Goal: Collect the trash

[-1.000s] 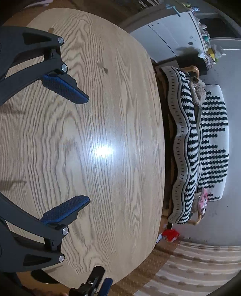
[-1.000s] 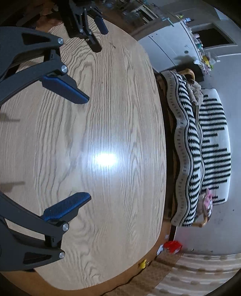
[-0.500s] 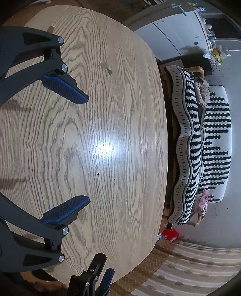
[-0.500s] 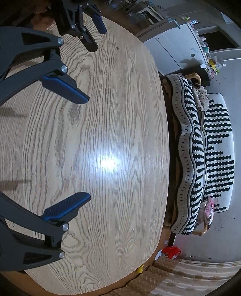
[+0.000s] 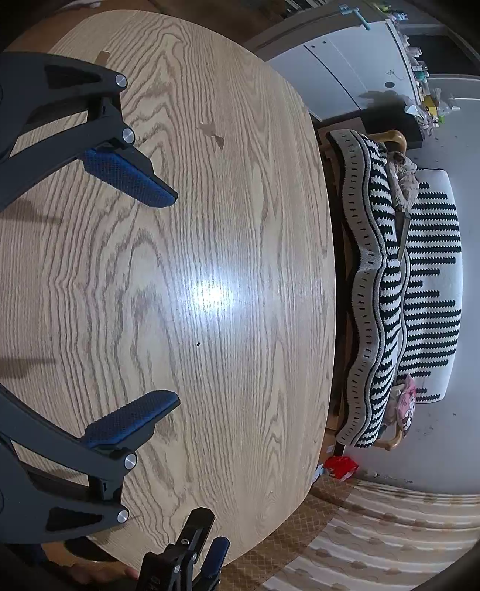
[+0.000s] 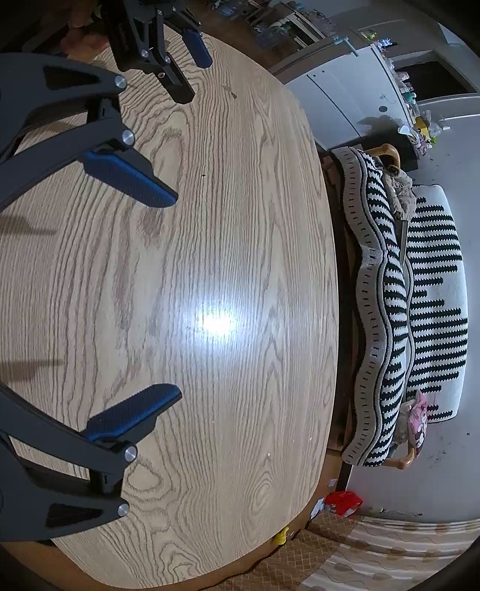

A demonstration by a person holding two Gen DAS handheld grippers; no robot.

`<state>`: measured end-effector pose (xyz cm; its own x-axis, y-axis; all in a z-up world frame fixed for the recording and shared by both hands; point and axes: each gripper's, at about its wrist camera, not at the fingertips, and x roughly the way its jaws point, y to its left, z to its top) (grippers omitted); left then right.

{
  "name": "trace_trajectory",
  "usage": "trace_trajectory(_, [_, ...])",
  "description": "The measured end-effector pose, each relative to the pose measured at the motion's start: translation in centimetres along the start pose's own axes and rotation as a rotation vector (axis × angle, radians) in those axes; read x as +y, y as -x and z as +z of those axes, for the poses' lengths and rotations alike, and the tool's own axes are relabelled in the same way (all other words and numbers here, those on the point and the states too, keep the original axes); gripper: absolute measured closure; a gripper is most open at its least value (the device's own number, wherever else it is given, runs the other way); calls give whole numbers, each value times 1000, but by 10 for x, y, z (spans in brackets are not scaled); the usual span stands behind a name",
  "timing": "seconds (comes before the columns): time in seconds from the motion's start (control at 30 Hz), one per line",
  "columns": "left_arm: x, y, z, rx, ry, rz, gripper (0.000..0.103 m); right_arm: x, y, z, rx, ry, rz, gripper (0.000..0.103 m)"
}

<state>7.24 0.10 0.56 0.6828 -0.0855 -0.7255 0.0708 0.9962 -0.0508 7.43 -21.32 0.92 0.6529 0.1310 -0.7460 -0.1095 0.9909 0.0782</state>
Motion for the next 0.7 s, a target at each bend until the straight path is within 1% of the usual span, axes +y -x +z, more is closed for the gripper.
trace_trajectory(0.7, [-1, 0, -2, 1, -3, 0, 7, -1, 1, -1, -1, 2, -7, 10])
